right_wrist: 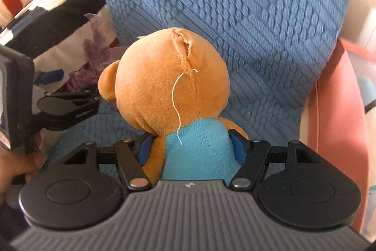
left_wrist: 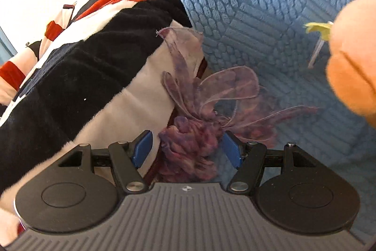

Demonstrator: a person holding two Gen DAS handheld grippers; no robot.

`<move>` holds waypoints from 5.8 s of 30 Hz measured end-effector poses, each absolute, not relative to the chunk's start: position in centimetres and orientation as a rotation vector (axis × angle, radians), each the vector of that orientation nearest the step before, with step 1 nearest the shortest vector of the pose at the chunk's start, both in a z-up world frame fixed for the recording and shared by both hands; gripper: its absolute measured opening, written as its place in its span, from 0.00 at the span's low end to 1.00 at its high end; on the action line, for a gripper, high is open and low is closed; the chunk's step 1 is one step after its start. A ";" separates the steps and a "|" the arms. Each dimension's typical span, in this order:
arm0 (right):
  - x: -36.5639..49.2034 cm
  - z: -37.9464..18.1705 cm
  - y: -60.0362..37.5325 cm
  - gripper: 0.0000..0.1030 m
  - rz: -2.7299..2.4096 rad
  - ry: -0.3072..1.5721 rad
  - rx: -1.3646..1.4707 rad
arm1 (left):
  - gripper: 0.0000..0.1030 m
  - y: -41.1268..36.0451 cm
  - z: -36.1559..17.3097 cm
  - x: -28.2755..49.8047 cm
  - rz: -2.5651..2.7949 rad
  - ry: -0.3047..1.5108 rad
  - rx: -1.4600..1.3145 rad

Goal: Organize objects
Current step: 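Move left tool to purple ribbon scrunchie while right tool lifts bear, then close left tool on purple scrunchie while right tool holds bear, then carry scrunchie to pink box with left tool while right tool carries bear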

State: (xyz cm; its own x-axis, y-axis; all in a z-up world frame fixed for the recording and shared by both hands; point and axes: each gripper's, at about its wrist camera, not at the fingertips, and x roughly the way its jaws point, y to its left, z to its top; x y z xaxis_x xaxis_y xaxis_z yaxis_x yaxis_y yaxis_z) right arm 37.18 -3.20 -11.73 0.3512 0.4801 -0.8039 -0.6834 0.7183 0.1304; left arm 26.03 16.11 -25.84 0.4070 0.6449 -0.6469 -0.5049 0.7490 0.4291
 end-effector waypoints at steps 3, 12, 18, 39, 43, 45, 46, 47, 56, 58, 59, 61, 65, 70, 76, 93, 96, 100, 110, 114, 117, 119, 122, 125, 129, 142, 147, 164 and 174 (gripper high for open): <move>37.6 -11.8 -3.2 0.68 0.755 0.940 -0.254 | 0.69 16.6 -26.5 26.7 0.712 0.932 0.168; 38.1 -12.7 -2.3 0.68 0.757 0.927 -0.290 | 0.61 19.2 -26.9 27.3 0.712 0.957 0.029; 37.7 -12.9 -1.9 0.68 0.773 0.909 -0.320 | 0.23 20.8 -26.9 26.9 0.738 0.965 -0.043; 34.8 -11.4 -5.6 0.68 0.702 0.926 -0.300 | 0.10 16.2 -21.6 21.0 0.416 0.807 -0.402; 33.8 -11.5 -7.1 0.69 0.668 0.950 -0.287 | 0.10 14.2 -22.4 20.3 0.348 0.840 -0.463; 33.2 -11.7 -8.0 0.71 0.667 0.973 -0.258 | 0.10 13.5 -23.0 19.7 0.326 0.855 -0.500; 33.0 -11.8 -8.2 0.72 0.667 0.982 -0.249 | 0.11 13.3 -23.3 19.2 0.318 0.867 -0.517; 32.8 -12.0 -8.4 0.73 0.665 0.991 -0.245 | 0.11 13.0 -23.6 18.8 0.315 0.884 -0.524; 32.6 -12.0 -8.5 0.85 0.751 1.007 -0.198 | 0.69 13.9 -24.4 15.3 0.390 0.882 -0.656; 32.7 -11.7 -8.7 0.85 0.773 1.002 -0.174 | 0.70 14.2 -24.7 15.2 0.406 0.888 -0.666; 32.8 -11.7 -8.7 0.85 0.776 1.002 -0.172 | 0.70 14.3 -25.0 15.3 0.418 0.907 -0.669; 32.9 -11.9 -8.6 0.84 0.768 1.013 -0.180 | 0.70 14.4 -25.4 15.7 0.423 0.925 -0.670; 33.0 -13.2 -8.0 0.79 0.753 1.050 -0.209 | 0.70 13.9 -25.3 16.1 0.408 0.917 -0.630; 33.2 -14.0 -7.8 0.75 0.732 1.060 -0.206 | 0.70 13.7 -25.4 16.2 0.400 0.906 -0.623; 32.5 -14.7 -6.7 0.74 0.745 1.035 -0.258 | 0.69 13.2 -25.4 16.7 0.395 0.904 -0.607; 31.2 -13.4 -6.6 0.58 0.716 0.909 -0.286 | 0.66 12.8 -25.5 16.8 0.387 0.924 -0.622; 31.0 -12.8 -7.0 0.58 0.710 0.904 -0.295 | 0.66 12.6 -25.3 16.8 0.375 0.931 -0.615; 31.3 -13.1 -7.2 0.59 0.685 0.924 -0.308 | 0.68 12.0 -25.1 17.4 0.363 0.962 -0.569; 32.0 -14.4 -7.0 0.67 0.644 0.986 -0.285 | 0.68 10.3 -25.0 18.2 0.380 0.989 -0.405; 32.3 -14.9 -6.8 0.72 0.653 0.987 -0.293 | 0.67 9.6 -25.4 19.0 0.419 1.003 -0.312; 32.3 -15.0 -6.6 0.72 0.661 0.977 -0.300 | 0.55 9.7 -25.6 19.1 0.454 0.995 -0.279; 32.3 -14.9 -6.6 0.68 0.660 0.974 -0.302 | 0.44 9.9 -25.5 19.2 0.476 0.989 -0.270; 32.1 -14.2 -6.3 0.57 0.670 0.953 -0.303 | 0.22 10.8 -25.2 19.1 0.467 0.975 -0.345; 31.9 -13.5 -6.5 0.55 0.676 0.964 -0.292 | 0.18 11.6 -24.7 18.6 0.447 0.955 -0.434; 31.1 -12.1 -7.4 0.54 0.698 0.977 -0.268 | 0.17 12.0 -23.7 17.5 0.421 0.929 -0.535; 27.9 -8.7 -11.8 0.54 0.714 1.012 -0.196 | 0.17 9.4 -19.5 13.1 0.389 0.863 -0.641; 27.5 -6.9 -13.6 0.54 0.708 1.006 -0.161 | 0.17 8.3 -18.0 12.0 0.359 0.861 -0.695; 28.1 -0.4 -17.8 0.55 0.731 0.974 -0.064 | 0.17 4.3 -9.6 11.7 0.358 0.780 -0.763; 30.8 4.0 -20.0 0.55 0.747 0.948 -0.023 | 0.17 0.7 -3.9 14.9 0.308 0.748 -0.731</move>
State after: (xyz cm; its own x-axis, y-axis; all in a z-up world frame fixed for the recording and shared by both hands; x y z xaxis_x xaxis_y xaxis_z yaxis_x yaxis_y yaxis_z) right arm 30.79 -20.04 4.04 0.3561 0.5689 -0.7413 -0.5882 0.7529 0.2953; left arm 14.94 0.74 -3.92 0.7038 0.0032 -0.7104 -0.4978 0.7156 -0.4900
